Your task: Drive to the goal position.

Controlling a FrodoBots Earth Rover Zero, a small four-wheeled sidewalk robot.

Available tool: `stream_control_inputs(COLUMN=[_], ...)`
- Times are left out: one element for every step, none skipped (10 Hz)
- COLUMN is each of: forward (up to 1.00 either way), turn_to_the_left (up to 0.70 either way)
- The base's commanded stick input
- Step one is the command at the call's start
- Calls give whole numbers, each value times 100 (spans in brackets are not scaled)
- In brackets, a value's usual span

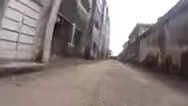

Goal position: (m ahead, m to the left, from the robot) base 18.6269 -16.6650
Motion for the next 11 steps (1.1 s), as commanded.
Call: stream_control_inputs(forward=[100,100,100,100,100,100,100,100,100,100,100], turn_to_the_left=[0,0,0,0,0,-8,-25,-27,0,0,0])
